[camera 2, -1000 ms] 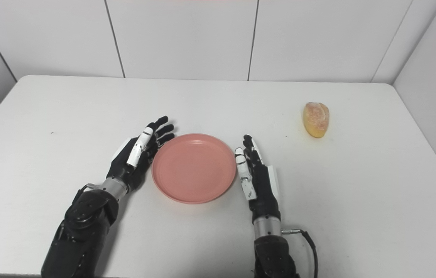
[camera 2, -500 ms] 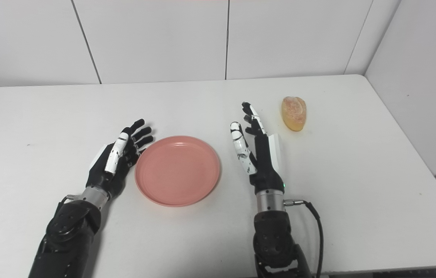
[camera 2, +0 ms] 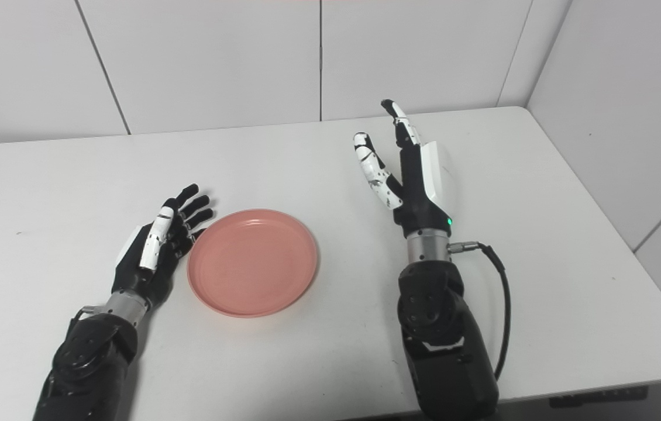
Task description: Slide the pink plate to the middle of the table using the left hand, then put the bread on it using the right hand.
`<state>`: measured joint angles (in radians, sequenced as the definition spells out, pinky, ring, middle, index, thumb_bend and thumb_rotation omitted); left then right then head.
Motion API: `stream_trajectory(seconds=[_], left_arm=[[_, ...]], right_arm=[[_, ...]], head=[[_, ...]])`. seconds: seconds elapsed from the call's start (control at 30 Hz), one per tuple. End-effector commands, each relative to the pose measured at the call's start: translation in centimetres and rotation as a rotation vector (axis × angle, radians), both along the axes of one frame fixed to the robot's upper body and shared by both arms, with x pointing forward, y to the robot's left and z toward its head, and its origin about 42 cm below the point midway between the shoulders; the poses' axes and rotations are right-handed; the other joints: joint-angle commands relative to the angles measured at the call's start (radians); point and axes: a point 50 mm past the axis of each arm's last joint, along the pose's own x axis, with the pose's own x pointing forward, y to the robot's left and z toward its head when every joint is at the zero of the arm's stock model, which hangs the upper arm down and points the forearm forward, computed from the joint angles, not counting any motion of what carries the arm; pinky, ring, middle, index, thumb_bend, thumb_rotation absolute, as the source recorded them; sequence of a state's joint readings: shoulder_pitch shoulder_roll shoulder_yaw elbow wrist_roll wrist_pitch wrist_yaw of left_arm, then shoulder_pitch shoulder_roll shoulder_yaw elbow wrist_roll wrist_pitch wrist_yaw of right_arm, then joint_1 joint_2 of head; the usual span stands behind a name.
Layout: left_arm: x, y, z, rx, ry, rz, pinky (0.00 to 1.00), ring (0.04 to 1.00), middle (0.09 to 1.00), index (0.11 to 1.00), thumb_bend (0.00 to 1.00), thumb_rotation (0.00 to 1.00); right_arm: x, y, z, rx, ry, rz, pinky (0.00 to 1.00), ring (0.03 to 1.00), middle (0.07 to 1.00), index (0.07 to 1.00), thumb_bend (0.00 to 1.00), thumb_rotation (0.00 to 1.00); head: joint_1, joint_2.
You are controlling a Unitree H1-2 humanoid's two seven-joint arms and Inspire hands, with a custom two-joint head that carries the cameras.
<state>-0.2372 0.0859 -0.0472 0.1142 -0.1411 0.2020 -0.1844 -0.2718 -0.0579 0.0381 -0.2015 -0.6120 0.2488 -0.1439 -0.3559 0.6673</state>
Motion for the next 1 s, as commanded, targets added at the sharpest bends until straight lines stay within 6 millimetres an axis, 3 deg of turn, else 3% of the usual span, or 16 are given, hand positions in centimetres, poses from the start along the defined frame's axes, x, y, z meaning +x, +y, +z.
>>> stream_trajectory(seconds=[0.0,0.23,0.3,0.47,0.6,0.8,0.97], left_arm=[[-0.1,0.1,-0.6,0.010,0.030,-0.012,0.90,0.889,0.901,0.894,0.35,1.00],[-0.1,0.3,-0.8,0.011,0.030,-0.023,0.90,0.896,0.906,0.902,0.34,1.00],[-0.1,0.2,-0.7,0.016,0.027,-0.022,0.89,0.888,0.900,0.896,0.34,1.00],[-0.2,0.2,-0.7,0.015,0.027,-0.028,0.89,0.893,0.903,0.899,0.34,1.00],[-0.3,0.1,-0.6,0.015,0.026,-0.032,0.89,0.893,0.903,0.899,0.35,1.00],[-0.4,0.1,-0.4,0.015,0.025,-0.033,0.89,0.888,0.900,0.897,0.35,1.00],[-0.4,0.2,-0.2,0.018,0.022,-0.037,0.89,0.891,0.901,0.897,0.34,1.00]], right_arm=[[1.3,-0.8,2.6,-0.033,-0.067,-0.035,0.76,0.857,0.895,0.881,0.54,0.85],[3.4,-2.4,3.7,-0.084,-0.098,-0.136,0.70,0.820,0.878,0.873,0.71,0.73],[4.2,-2.6,4.0,-0.080,-0.088,-0.172,0.70,0.817,0.872,0.872,0.79,0.61],[5.5,-3.1,4.1,-0.092,-0.033,-0.228,0.68,0.811,0.874,0.885,0.85,0.53],[6.7,-3.9,4.0,-0.116,0.020,-0.271,0.67,0.817,0.891,0.903,0.88,0.53],[8.2,-5.1,3.5,-0.152,0.094,-0.328,0.67,0.851,0.940,0.966,0.92,0.61],[9.4,-6.2,2.6,-0.147,0.158,-0.340,0.79,0.933,0.981,0.999,0.92,0.60]], head=[[-0.011,-0.004],[-0.026,-0.007],[-0.025,-0.008],[-0.024,-0.008],[-0.018,-0.005],[-0.017,0.003],[-0.017,0.011]])
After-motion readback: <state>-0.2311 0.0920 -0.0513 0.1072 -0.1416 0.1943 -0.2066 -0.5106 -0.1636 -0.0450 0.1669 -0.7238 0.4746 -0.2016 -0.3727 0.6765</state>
